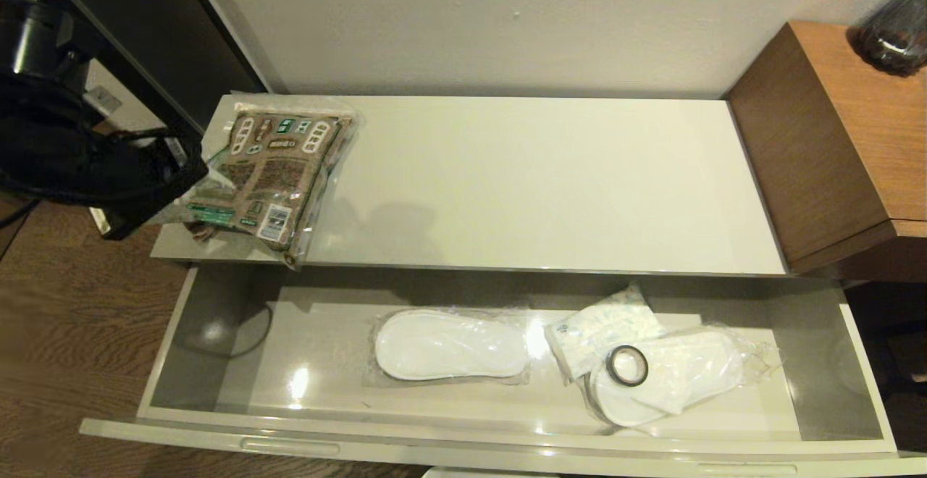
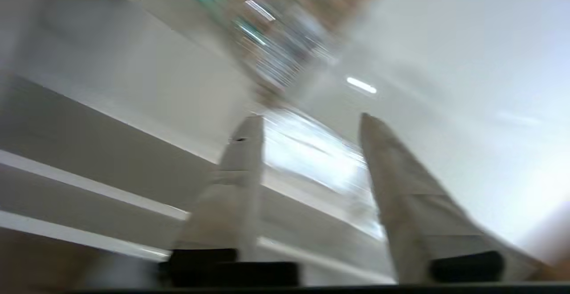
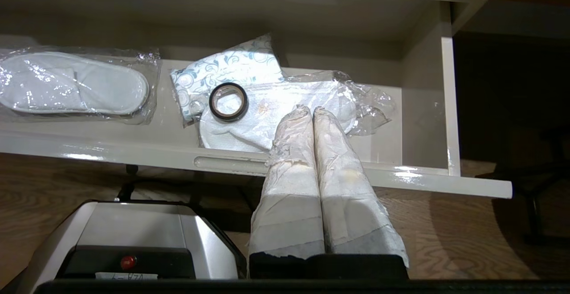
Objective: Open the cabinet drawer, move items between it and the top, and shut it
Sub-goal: Pick up the solid drinks on the table
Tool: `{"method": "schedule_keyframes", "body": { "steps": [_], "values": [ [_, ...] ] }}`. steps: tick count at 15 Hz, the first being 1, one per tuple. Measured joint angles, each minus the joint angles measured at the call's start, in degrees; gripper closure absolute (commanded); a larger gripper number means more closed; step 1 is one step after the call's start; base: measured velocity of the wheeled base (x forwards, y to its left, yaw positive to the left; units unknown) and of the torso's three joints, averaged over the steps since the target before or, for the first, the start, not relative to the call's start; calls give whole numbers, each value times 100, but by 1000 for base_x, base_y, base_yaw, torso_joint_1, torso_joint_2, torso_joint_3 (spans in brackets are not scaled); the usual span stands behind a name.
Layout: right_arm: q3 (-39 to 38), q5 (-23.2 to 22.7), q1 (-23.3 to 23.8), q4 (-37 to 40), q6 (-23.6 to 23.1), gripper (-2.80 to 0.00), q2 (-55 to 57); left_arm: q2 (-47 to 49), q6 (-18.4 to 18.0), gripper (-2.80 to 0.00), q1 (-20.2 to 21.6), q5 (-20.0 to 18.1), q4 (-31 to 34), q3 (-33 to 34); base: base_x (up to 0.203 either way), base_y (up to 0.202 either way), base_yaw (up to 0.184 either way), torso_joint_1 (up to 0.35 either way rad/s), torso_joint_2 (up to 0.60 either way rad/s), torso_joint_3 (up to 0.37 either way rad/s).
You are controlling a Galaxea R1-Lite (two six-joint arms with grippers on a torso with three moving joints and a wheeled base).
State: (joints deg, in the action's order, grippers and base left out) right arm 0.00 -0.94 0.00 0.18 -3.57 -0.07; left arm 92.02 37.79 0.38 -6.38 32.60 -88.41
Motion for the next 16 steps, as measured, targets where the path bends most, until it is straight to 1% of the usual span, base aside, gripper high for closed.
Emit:
{"method": "schedule_keyframes", "body": {
  "steps": [1,2,4,5,8,9,10,12,14,16],
  "values": [
    [0,0,0,1,1,0,0,30,362,0,38,-452,43,-88,0,0,0,0,0,0],
    [0,-1,0,0,2,0,0,65,641,0,99,-833,39,-123,0,0,0,0,0,0],
    [0,1,0,-2,2,0,0,169,937,0,290,-1286,45,-156,0,0,0,0,0,0],
    [0,0,0,0,1,0,0,232,1022,0,424,-1512,49,-156,0,0,0,0,0,0],
    [0,0,-2,0,0,0,0,542,1119,0,1197,-2310,47,-152,0,0,0,0,0,0],
    [0,0,0,-2,2,0,0,689,1123,0,1424,-2421,58,-153,0,0,0,0,0,0],
    [0,1,0,-2,0,0,0,818,1117,-280,1600,-2465,67,-169,0,0,0,0,0,0],
    [0,1,0,-2,0,0,0,1019,1088,-280,1898,-2542,78,-200,0,0,0,0,0,0],
    [0,-2,0,-2,2,0,0,1156,1076,-280,2109,-2802,47,-215,0,0,0,0,0,0],
    [0,0,-2,-1,-1,0,0,1236,1126,-280,2201,-2830,-60,-160,0,0,0,0,0,0]
  ]
}}
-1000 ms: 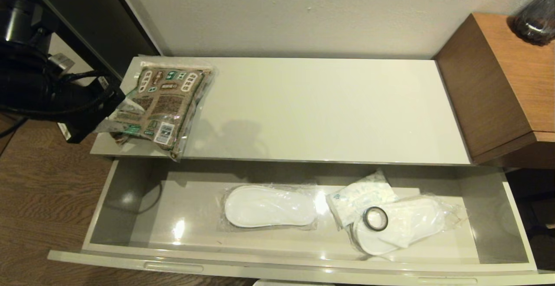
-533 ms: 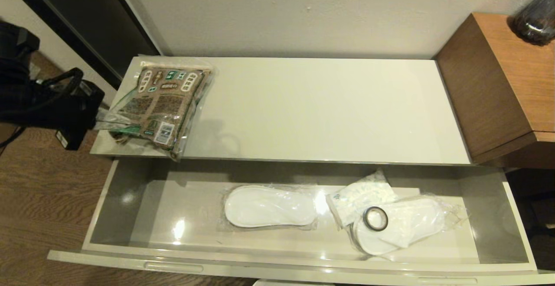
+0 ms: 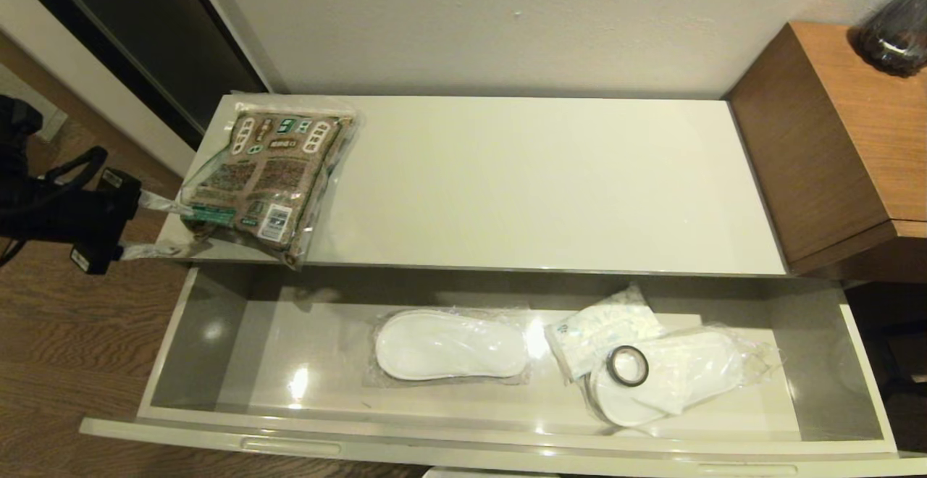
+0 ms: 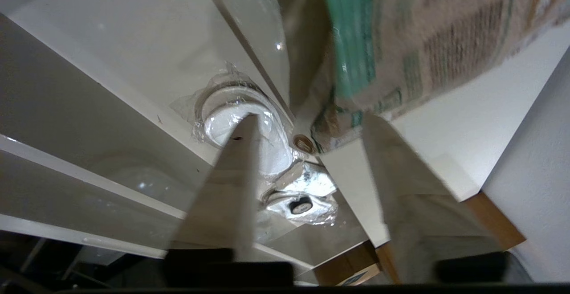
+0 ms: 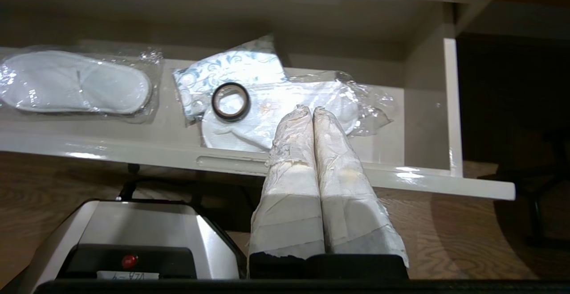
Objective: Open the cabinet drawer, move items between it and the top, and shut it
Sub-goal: Pick up the solid drinks on the table
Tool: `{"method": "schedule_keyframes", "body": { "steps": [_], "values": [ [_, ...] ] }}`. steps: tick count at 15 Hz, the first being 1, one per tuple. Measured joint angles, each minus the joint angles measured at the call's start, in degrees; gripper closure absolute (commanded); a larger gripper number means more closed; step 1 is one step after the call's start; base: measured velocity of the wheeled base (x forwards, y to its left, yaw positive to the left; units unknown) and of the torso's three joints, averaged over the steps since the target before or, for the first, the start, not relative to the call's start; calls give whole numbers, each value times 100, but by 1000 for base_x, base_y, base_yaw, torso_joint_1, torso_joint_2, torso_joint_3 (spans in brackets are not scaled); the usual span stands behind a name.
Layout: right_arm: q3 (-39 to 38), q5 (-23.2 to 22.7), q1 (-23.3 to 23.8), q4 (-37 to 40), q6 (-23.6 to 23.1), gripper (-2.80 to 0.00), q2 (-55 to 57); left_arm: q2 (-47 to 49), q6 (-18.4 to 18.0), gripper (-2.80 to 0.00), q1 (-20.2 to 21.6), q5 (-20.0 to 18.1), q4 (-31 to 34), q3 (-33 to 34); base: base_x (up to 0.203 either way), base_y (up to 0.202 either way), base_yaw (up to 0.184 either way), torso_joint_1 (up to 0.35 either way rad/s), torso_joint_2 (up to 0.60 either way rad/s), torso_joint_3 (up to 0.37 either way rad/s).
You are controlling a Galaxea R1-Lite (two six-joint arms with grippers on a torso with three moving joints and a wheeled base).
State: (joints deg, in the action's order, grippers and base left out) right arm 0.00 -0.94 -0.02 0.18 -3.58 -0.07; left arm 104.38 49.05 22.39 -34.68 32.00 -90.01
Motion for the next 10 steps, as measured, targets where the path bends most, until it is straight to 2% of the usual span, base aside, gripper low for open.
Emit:
{"method": "schedule_keyframes", "body": {
  "steps": [4,7,8,10],
  "values": [
    [0,-2,2,1,1,0,0,41,85,-280,-33,10,-378,182,0,0,0,0,0,0],
    [0,0,2,1,1,0,0,-42,186,-280,-300,95,-1464,823,0,0,0,0,0,0],
    [0,0,2,-2,1,0,0,-63,192,-280,-350,157,-1629,929,0,0,0,0,0,0],
    [0,-1,2,-2,1,0,0,-74,216,-280,-561,557,-2311,1323,0,0,0,0,0,0]
  ]
}}
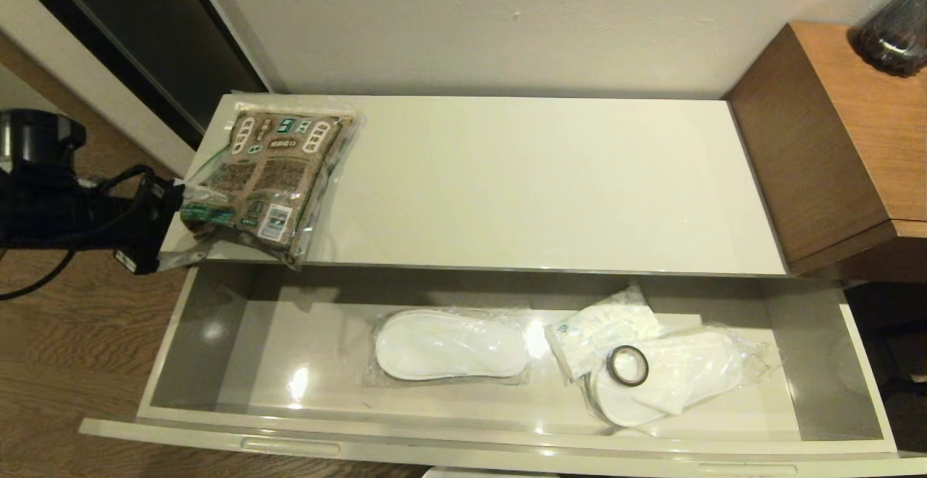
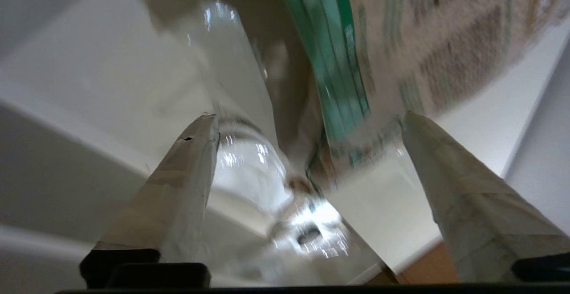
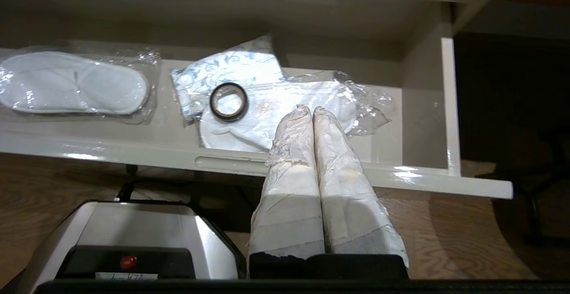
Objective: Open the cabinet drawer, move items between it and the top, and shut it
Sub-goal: Pick up the solid drinks on the table
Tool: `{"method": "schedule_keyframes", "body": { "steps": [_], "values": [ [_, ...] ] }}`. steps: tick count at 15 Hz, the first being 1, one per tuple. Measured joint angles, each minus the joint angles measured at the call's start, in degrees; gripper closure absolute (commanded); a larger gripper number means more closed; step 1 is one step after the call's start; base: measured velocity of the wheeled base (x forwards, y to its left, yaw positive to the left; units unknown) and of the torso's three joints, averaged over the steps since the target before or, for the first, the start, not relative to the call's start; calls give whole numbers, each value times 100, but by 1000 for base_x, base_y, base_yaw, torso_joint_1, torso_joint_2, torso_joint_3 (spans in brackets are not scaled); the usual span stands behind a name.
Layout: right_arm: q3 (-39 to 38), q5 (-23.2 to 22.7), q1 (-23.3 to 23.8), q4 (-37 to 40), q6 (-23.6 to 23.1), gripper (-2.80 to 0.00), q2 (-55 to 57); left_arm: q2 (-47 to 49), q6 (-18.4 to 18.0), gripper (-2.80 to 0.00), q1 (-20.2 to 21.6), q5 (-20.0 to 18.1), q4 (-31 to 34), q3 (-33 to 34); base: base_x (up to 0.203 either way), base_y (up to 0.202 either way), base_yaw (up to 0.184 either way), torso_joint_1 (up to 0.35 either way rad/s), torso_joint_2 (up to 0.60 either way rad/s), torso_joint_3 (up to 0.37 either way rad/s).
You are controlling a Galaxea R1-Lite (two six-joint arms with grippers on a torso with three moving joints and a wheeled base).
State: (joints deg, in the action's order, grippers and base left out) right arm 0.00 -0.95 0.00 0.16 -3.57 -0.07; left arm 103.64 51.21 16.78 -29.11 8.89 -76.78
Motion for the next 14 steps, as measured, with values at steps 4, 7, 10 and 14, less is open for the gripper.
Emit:
{"method": "schedule_keyframes", "body": {
  "steps": [4,7,10,14],
  "values": [
    [0,-2,0,0,0,0,0,183,145,-280,-232,445,-894,152,0,0,0,0,0,0],
    [0,2,0,1,1,0,0,334,154,-280,-273,495,-900,10,0,0,0,0,0,0],
    [0,1,-2,2,0,0,0,623,180,-280,-363,583,-955,-423,0,0,0,0,0,0],
    [0,-1,0,2,2,0,0,898,495,-280,-359,561,-1614,-623,0,0,0,0,0,0]
  ]
}}
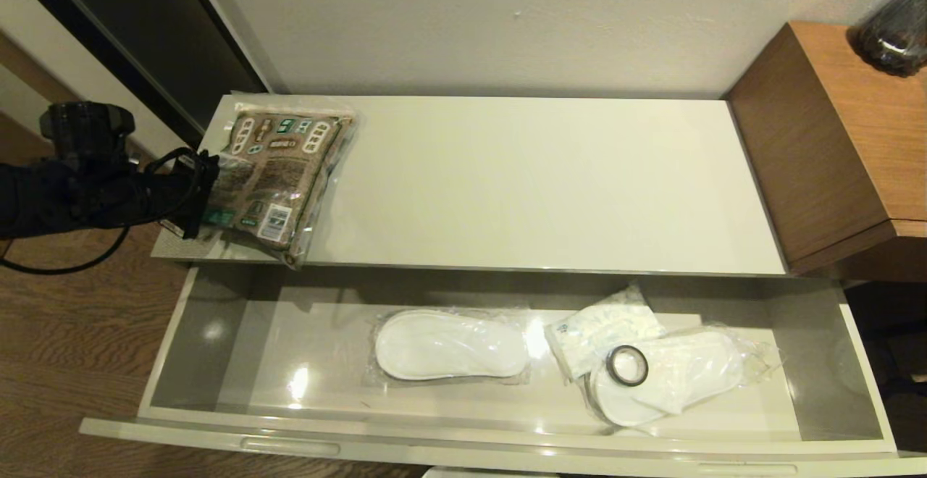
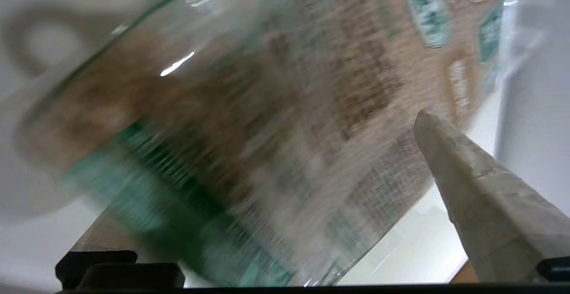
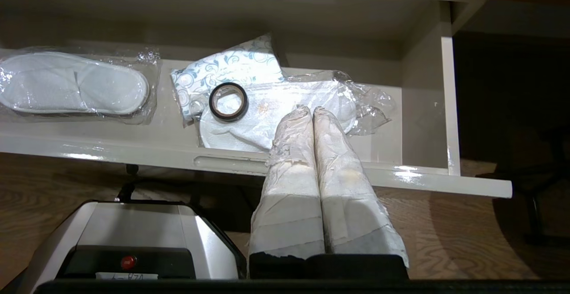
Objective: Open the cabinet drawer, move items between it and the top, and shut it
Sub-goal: Pick up the solid drinks on the table
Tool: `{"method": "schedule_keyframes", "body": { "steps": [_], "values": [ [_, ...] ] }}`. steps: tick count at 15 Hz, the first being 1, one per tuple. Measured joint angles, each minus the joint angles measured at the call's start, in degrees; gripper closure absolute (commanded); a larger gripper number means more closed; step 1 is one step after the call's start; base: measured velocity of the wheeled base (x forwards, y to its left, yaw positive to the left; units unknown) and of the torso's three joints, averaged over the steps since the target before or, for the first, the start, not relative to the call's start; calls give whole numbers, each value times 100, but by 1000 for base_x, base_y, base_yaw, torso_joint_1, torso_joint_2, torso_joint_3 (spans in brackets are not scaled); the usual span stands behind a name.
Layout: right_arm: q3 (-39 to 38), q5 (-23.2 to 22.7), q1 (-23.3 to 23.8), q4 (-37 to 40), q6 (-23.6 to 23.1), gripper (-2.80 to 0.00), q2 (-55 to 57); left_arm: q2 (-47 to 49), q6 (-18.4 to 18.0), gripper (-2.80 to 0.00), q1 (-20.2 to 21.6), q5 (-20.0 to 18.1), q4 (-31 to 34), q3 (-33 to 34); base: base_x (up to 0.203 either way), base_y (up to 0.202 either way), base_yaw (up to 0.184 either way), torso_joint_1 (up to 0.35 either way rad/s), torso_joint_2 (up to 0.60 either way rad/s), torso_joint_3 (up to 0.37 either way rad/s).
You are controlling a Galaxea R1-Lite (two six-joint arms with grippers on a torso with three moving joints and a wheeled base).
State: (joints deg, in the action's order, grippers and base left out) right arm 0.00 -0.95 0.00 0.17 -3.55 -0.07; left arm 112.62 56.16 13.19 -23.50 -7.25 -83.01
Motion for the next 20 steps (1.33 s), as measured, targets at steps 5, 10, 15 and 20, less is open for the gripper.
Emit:
{"method": "schedule_keyframes", "body": {
  "steps": [5,10,15,20],
  "values": [
    [0,2,0,1,0,0,0,200,170,-280,-27,-102,-659,176,0,0,0,0,0,0],
    [0,2,-2,1,-2,0,0,383,200,-280,-121,-637,-669,168,0,0,0,0,0,0],
    [0,2,0,1,-2,0,0,530,231,-280,-200,-805,-746,203,0,0,0,0,0,0],
    [0,3,0,1,-2,0,0,619,193,0,-247,-663,-743,295,0,0,0,0,0,0]
  ]
}}
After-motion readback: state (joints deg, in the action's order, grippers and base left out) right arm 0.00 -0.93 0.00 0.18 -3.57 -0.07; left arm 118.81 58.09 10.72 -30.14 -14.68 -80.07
